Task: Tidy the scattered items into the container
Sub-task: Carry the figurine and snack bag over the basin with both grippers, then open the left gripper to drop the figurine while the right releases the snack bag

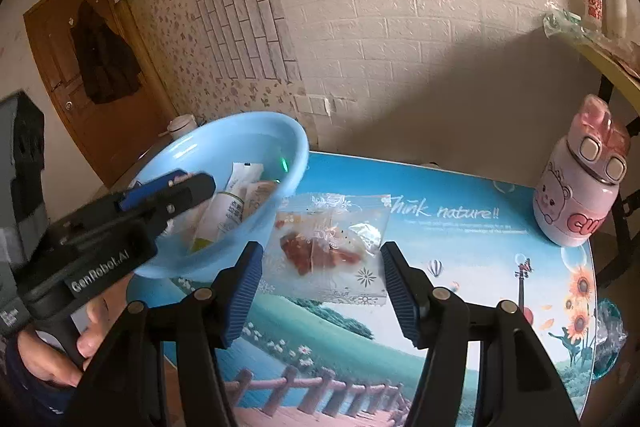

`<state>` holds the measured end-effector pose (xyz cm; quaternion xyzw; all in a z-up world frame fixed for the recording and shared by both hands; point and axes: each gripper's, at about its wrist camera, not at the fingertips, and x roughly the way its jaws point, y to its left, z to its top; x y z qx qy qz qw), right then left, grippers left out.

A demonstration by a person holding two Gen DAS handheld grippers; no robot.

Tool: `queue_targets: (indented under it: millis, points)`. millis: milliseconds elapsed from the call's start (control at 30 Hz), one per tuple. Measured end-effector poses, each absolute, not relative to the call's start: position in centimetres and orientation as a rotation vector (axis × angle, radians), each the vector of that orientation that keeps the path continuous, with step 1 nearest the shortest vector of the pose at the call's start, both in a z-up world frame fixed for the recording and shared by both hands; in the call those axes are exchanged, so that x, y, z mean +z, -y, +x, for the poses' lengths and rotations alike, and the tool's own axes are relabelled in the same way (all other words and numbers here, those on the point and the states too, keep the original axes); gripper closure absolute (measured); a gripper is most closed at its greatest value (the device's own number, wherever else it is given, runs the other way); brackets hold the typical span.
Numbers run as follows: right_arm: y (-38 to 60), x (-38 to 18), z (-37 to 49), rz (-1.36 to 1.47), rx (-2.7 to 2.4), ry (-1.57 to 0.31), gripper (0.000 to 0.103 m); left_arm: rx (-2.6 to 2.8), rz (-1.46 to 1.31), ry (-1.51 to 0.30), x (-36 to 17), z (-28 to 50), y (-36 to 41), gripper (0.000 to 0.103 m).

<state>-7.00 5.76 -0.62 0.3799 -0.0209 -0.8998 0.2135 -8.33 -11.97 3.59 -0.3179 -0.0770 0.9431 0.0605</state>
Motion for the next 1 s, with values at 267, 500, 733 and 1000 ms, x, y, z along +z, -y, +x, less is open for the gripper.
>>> queue_targets:
  millis: [267,500,733,1000]
  points:
    - [-4.1,-0.6,-7.9,1.025,-2.515,0.075,0.041,2.877,-0.954,0.257,3.2,-8.1,13.8,0.069]
    - [-2.3,0.0,-8.3,0.981,-2.499,0.068,0.041,2.909,-0.958,0.291,3.0,-8.3,16.1,0.069]
    - [-0.6,-0.3,-9.3,0.978,-2.481,0.074,0.041,2.909,-0.978,0.317,2.0,-8.4,17.6,0.069]
    - [1.7,-0.7,-10.1,0.981,-2.45,0.04,0.041,2.929,-0.99,0.347,1.3,-8.7,19.6,0.069]
